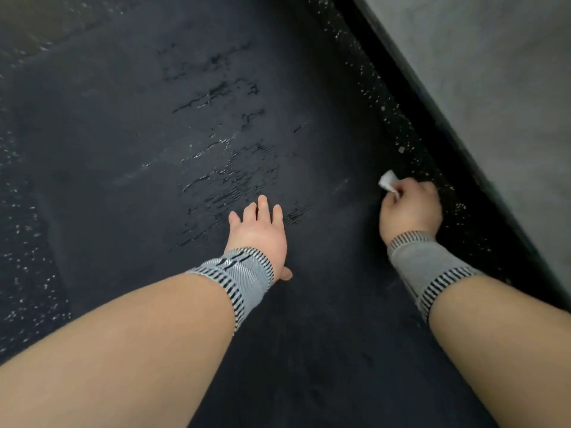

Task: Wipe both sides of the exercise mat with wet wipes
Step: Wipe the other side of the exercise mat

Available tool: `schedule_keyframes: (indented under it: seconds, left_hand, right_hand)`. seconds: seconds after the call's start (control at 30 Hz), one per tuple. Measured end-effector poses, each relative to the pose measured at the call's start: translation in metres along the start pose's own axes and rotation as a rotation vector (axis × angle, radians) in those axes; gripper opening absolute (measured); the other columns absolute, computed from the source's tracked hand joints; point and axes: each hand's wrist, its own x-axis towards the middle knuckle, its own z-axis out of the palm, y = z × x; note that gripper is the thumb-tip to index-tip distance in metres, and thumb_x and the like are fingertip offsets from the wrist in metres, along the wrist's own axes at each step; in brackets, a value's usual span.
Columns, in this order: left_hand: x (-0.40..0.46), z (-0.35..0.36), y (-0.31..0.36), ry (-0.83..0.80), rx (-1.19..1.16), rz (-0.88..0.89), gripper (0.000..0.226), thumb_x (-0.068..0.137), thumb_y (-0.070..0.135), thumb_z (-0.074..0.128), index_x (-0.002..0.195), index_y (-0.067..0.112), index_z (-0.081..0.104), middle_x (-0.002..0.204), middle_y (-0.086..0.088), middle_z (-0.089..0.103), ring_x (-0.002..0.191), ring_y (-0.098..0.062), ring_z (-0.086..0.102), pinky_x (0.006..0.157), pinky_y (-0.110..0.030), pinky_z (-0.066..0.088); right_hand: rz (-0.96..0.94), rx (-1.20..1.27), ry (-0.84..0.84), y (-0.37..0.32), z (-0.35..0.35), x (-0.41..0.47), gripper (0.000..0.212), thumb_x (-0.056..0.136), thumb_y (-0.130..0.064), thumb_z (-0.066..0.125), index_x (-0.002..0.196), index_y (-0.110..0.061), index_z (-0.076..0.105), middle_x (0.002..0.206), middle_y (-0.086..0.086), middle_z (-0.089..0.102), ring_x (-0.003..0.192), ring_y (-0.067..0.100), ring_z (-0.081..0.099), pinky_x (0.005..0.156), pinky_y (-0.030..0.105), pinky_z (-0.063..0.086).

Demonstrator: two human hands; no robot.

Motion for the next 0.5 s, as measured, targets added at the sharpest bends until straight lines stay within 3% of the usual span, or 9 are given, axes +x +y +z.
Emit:
schedule_keyframes:
  seconds: [0.1,0.17,0.27,0.33,0.37,0.5]
  left_hand:
    - [0.001,0.006,-0.007,0.06,0.05,0.057,0.126,0.075,0.075,0.062,0.154,0.01,-0.013,0.161,-0.02,-0.012,0.148,-0.036,0.003,0.119,-0.055,0.014]
    - [0.002,0.011,-0.012,0.126,0.049,0.094,0.124,0.076,0.078,0.057,0.154,0.01,-0.012,0.161,-0.02,-0.012,0.148,-0.036,0.004,0.118,-0.054,0.015]
    - [0.004,0.02,-0.02,0.177,0.054,0.161,0.121,0.078,0.081,0.049,0.154,0.012,-0.014,0.161,-0.019,-0.014,0.148,-0.036,0.003,0.119,-0.052,0.016]
    - [0.005,0.026,-0.025,0.213,0.053,0.192,0.119,0.078,0.083,0.045,0.154,0.014,-0.014,0.161,-0.018,-0.015,0.147,-0.035,0.004,0.119,-0.051,0.016]
    - [0.006,0.029,-0.027,0.238,0.052,0.206,0.119,0.077,0.085,0.043,0.154,0.014,-0.014,0.161,-0.017,-0.015,0.147,-0.035,0.004,0.119,-0.05,0.017]
    - [0.008,0.036,-0.032,0.338,0.042,0.233,0.118,0.075,0.087,0.041,0.155,0.016,-0.009,0.162,-0.016,-0.01,0.144,-0.034,0.01,0.117,-0.047,0.02]
  right_hand:
    - [-0.368,0.022,-0.181,-0.015,0.019,-0.037,0.018,0.084,-0.017,0.059,0.097,-0.009,0.069,0.103,0.013,0.058,0.085,0.034,0.06,0.076,0.035,0.049]
    - [-0.457,-0.001,-0.174,-0.011,0.02,-0.035,0.015,0.084,-0.015,0.061,0.095,-0.009,0.07,0.099,0.012,0.059,0.081,0.034,0.061,0.073,0.035,0.052]
    - [-0.078,-0.014,0.108,0.008,0.004,0.005,0.02,0.087,-0.013,0.057,0.104,-0.006,0.067,0.107,0.018,0.057,0.094,0.037,0.057,0.08,0.035,0.045]
    - [0.116,-0.046,0.143,0.014,0.0,0.02,0.026,0.09,-0.018,0.053,0.112,-0.008,0.065,0.115,0.017,0.054,0.1,0.035,0.055,0.087,0.034,0.042]
    - [0.099,-0.051,0.138,0.009,0.004,0.018,0.027,0.09,-0.019,0.053,0.113,-0.009,0.065,0.116,0.017,0.053,0.101,0.035,0.055,0.087,0.034,0.042]
    - [-0.365,0.044,-0.014,-0.023,0.034,-0.043,0.018,0.083,-0.014,0.063,0.098,-0.009,0.072,0.099,0.012,0.059,0.081,0.032,0.061,0.074,0.033,0.049]
